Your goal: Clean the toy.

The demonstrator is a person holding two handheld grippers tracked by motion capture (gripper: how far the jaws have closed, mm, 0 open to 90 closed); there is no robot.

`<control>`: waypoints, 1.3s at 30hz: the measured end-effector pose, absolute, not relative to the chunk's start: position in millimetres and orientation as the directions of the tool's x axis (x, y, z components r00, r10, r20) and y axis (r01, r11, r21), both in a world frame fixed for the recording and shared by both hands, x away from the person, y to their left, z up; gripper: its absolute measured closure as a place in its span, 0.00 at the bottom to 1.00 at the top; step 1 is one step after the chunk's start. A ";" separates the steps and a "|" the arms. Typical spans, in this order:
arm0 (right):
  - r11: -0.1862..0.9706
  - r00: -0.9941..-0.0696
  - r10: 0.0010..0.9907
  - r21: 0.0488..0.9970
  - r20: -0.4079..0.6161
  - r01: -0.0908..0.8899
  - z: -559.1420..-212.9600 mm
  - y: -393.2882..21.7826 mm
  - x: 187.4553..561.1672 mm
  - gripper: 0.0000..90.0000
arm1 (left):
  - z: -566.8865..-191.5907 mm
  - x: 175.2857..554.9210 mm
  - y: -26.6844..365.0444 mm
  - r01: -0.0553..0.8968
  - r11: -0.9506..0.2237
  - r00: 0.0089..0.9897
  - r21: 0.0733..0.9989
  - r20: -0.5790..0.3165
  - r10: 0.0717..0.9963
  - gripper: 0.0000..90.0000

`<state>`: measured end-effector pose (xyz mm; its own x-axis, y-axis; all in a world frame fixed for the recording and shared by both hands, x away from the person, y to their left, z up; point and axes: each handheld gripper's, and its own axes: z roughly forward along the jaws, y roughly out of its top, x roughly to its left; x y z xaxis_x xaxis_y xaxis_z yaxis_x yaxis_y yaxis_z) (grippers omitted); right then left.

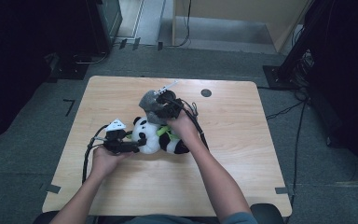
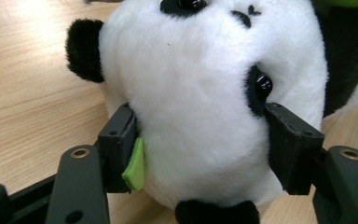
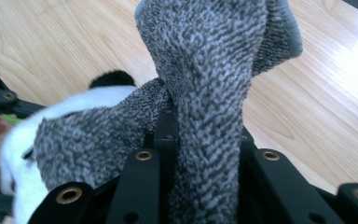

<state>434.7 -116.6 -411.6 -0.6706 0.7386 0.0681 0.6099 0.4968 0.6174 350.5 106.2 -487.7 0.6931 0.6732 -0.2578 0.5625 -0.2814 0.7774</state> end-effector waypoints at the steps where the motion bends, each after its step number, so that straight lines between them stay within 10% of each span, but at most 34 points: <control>1: 0.501 -0.670 0.739 0.615 0.061 0.609 -411.1 -119.3 435.4 0.81 | -487.7 350.5 105.8 0.560 -0.283 0.695 0.779 -0.255 0.673 0.40; 28: 0.405 -0.539 0.841 0.613 0.041 0.678 -387.8 -208.3 439.5 0.84 | -488.3 350.3 106.7 0.556 -0.288 0.701 0.780 -0.254 0.667 0.40; 39: 0.419 -0.624 0.779 0.688 0.063 0.592 -361.3 -170.4 433.8 0.84 | -489.2 349.2 107.3 0.551 -0.283 0.701 0.785 -0.252 0.667 0.40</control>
